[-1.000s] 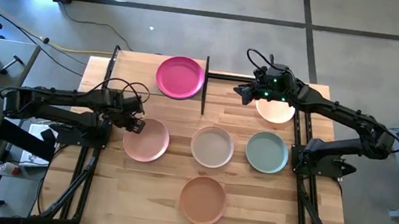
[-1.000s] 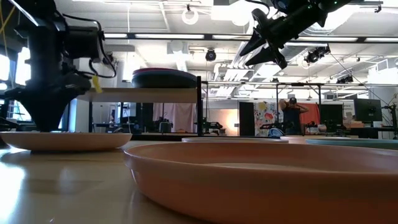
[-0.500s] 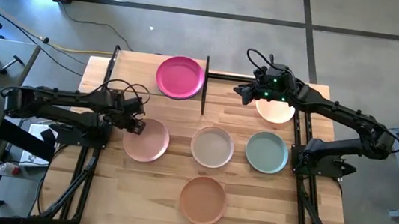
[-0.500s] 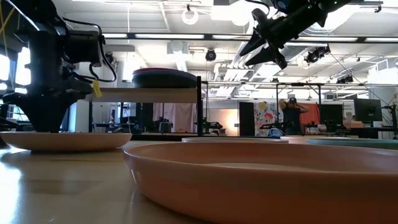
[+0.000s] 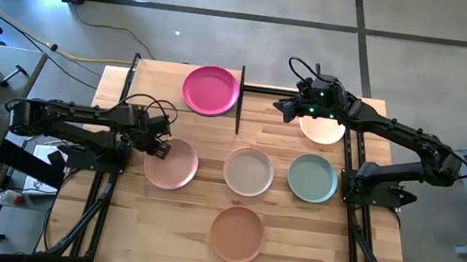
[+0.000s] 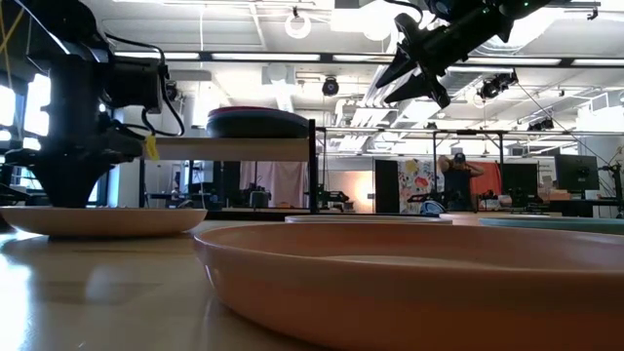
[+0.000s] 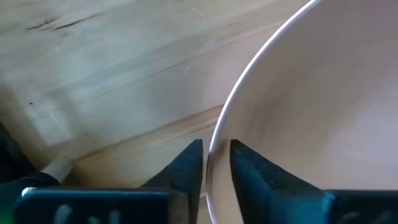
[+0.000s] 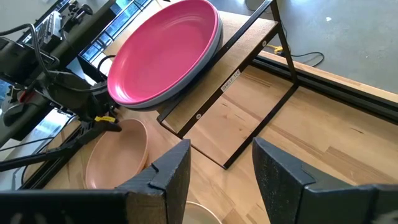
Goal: Place and stack plates onto a shelf
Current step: Stack the light pink plate on top of the pink plate on the shelf
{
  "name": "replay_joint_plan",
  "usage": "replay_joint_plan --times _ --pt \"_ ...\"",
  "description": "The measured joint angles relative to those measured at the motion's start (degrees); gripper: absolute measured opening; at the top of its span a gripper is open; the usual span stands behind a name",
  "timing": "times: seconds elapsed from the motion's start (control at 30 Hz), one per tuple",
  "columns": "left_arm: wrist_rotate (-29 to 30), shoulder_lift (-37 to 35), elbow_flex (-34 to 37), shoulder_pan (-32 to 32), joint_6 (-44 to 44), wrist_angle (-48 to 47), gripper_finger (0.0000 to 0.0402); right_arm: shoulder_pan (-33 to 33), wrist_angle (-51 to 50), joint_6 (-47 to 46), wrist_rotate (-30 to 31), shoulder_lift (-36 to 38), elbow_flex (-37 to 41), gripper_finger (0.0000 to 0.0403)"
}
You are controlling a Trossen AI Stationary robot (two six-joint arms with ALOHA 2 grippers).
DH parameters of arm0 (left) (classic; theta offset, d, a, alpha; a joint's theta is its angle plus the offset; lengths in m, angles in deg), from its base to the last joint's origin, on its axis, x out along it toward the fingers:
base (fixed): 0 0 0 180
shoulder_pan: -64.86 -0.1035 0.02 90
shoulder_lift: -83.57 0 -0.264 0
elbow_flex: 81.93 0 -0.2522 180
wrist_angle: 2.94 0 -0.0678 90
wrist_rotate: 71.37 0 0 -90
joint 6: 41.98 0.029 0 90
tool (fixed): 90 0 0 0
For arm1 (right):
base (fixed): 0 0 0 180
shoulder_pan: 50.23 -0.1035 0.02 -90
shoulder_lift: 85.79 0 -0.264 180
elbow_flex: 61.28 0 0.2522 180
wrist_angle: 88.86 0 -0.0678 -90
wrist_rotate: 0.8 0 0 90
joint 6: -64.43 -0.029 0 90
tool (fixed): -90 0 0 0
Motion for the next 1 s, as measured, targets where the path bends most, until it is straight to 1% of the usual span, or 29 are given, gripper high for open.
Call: replay_joint_plan --times 0.17,0.27,0.4,0.6,0.83,1.0 --pt "-0.32 -0.15 -0.09 0.00 0.99 0.08 0.0011 0.00 -0.01 -0.01 0.23 0.00 0.00 0.0154" --pt "-0.67 -0.76 -0.23 0.03 1.97 0.13 0.0008 0.00 -0.02 0.00 0.22 0.00 0.00 0.0154" --pt "-0.95 -0.82 -2.72 0.84 2.68 -1.29 0.0004 0.00 0.00 0.00 0.20 0.00 0.00 0.0154" --pt "-0.58 -0.80 -9.50 3.50 4.00 -6.41 0.0002 0.00 0.00 0.00 0.20 0.00 0.00 0.0154" --pt "2.48 -1.15 -19.40 6.66 6.49 -14.09 0.0001 0.00 0.00 0.00 0.17 0.00 0.00 0.0154" --pt "4.43 -1.17 -26.95 7.89 6.53 -15.86 0.0001 0.00 0.00 0.00 0.15 -0.02 0.00 0.0154"
